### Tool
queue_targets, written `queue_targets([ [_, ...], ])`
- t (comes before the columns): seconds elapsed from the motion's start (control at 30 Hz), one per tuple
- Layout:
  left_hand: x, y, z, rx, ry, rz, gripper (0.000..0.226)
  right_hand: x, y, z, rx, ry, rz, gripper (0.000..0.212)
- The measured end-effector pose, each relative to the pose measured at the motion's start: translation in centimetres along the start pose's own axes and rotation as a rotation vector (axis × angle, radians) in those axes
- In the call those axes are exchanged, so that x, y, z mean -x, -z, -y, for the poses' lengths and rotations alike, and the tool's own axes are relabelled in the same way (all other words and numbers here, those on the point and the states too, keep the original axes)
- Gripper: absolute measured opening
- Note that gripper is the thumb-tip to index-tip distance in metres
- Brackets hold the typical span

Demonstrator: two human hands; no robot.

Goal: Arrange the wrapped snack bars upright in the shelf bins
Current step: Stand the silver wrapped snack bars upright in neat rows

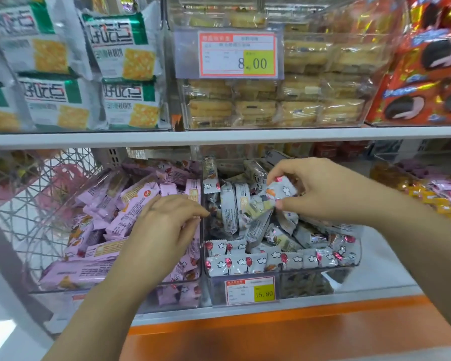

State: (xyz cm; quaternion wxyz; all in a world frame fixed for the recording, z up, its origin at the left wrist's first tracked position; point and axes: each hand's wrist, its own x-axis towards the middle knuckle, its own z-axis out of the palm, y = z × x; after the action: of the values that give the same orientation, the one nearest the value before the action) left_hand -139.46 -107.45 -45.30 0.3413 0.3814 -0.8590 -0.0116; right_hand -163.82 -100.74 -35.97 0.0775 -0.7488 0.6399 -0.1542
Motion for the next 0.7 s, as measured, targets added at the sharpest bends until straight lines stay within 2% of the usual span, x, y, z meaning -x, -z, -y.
queue_targets([
  [0.1, 0.1, -0.2, 0.1, 0.006, 0.048, 0.005, 0.022, -1.9, -2.7, 1.0, -0.038, 0.059, 0.029, 0.027],
  [0.23, 0.1, -0.5, 0.3, 0.021, 0.073, 0.042, 0.028, -5.2, -7.2, 1.3, -0.126, 0.102, 0.238, 0.034],
  [0.37, 0.2, -1.0, 0.3, -0.033, 0.024, 0.046, 0.031, -7.2, -10.3, 1.0, -0.258, 0.022, 0.383, 0.035],
  [0.47, 0.1, -1.2, 0.3, -0.057, 0.000, 0.035, 0.026, -7.4, -10.8, 0.6, -0.255, 0.016, 0.436, 0.027],
  [0.57, 0.0, -1.2, 0.0, -0.069, -0.009, 0.059, 0.019, -6.8, -10.1, 0.3, -0.259, 0.015, 0.397, 0.028],
  [0.63, -0.1, -1.0, -0.2, -0.073, 0.007, 0.081, 0.017, -6.2, -9.1, -0.4, -0.306, -0.026, 0.292, 0.033],
  [0.7, -0.1, -1.0, -0.3, -0.060, 0.034, 0.111, 0.019, -5.7, -8.1, -1.5, -0.228, -0.033, 0.183, 0.035],
])
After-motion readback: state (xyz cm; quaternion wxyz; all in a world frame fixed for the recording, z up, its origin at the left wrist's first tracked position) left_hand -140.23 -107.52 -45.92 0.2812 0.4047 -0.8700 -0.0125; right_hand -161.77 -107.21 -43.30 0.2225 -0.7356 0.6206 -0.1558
